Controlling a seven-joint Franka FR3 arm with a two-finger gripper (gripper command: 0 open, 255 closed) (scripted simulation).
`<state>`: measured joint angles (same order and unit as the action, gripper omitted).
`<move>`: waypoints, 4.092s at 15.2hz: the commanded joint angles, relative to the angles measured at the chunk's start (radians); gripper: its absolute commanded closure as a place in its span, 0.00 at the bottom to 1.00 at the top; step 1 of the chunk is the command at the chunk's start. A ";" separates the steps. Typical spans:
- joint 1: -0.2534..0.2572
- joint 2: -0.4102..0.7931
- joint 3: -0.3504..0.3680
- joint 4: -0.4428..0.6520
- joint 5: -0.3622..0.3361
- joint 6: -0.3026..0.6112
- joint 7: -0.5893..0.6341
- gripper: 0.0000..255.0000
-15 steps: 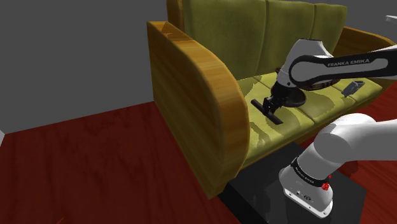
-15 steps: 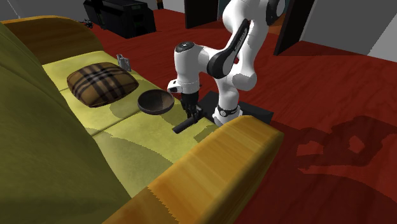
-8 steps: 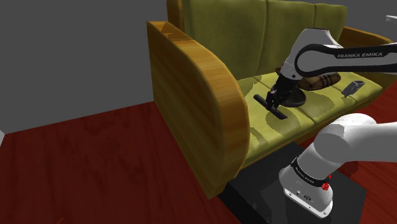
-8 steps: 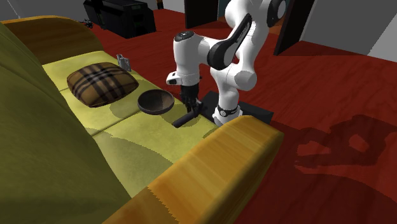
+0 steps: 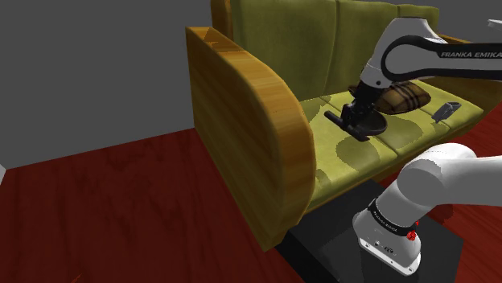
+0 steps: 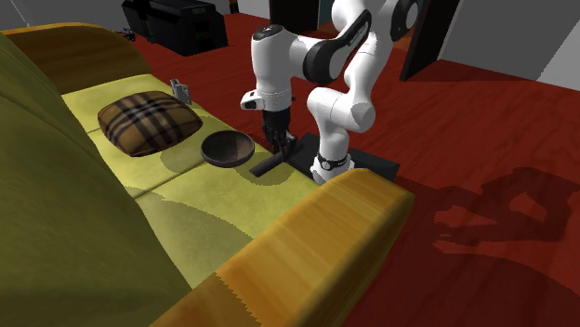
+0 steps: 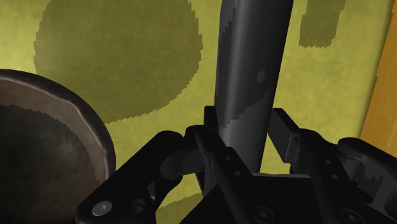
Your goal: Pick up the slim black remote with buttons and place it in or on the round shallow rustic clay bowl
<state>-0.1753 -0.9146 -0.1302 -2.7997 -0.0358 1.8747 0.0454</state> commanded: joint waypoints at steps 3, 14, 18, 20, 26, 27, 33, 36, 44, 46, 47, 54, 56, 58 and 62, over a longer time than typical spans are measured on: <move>0.002 -0.009 0.005 0.051 0.004 -0.060 0.003 1.00; -0.050 0.068 -0.111 0.177 -0.080 -0.110 -0.117 1.00; -0.078 0.152 -0.207 0.238 -0.136 -0.081 -0.214 1.00; -0.087 0.200 -0.254 0.275 -0.156 -0.066 -0.262 1.00; -0.089 0.363 -0.396 0.409 -0.184 -0.025 -0.409 1.00; -0.087 0.385 -0.414 0.428 -0.184 -0.020 -0.427 1.00; -0.089 0.405 -0.435 0.363 -0.191 0.065 -0.432 1.00; -0.088 0.419 -0.446 0.333 -0.193 0.109 -0.435 1.00; -0.088 0.433 -0.456 0.310 -0.195 0.145 -0.438 1.00; -0.088 0.433 -0.456 0.310 -0.195 0.145 -0.438 1.00; -0.087 0.433 -0.456 0.310 -0.195 0.145 -0.438 0.00; -0.088 0.411 -0.439 0.362 -0.191 0.072 -0.436 0.00; -0.088 0.398 -0.426 0.413 -0.185 0.009 -0.436 0.00; -0.088 0.398 -0.426 0.413 -0.185 0.009 -0.436 0.00; -0.088 0.399 -0.426 0.413 -0.185 0.009 -0.436 0.00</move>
<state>-0.2629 -0.5159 -0.5567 -2.3873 -0.2212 1.8843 -0.3901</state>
